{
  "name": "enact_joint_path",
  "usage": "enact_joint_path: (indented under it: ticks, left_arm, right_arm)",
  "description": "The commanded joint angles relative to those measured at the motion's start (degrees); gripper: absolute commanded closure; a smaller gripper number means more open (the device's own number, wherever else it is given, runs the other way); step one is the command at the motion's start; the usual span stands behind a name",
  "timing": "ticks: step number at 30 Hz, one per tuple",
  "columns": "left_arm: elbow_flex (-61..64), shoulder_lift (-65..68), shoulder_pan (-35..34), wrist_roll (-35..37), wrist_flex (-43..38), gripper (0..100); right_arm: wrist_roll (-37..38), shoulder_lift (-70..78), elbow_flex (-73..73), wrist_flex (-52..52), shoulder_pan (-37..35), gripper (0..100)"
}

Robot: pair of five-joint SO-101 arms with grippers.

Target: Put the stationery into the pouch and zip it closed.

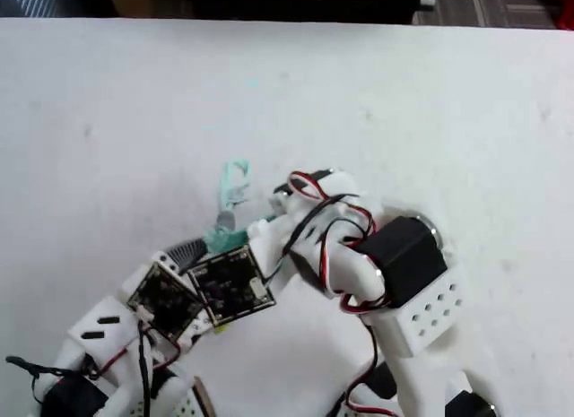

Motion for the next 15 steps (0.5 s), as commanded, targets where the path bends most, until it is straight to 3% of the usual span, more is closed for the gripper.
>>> enact_joint_path:
  ticks: [1,7,10,15]
  left_arm:
    - [0.44,0.13,3.3,0.18,-0.7,75]
    - [5.01,0.13,4.18,2.29,-7.03,86]
    - [4.4,0.13,4.18,2.46,-7.03,86]
    - [0.09,0.13,4.26,5.36,-4.22,92]
  right_arm:
    - [-3.16,-2.15,-1.49,0.48,-0.84,98.1]
    - [-10.9,-1.98,-3.25,0.57,-4.44,98.1]
    - [-15.47,-1.54,-2.73,0.4,-5.49,98.1]
    - [-16.7,-1.63,1.49,0.4,-2.95,98.1]
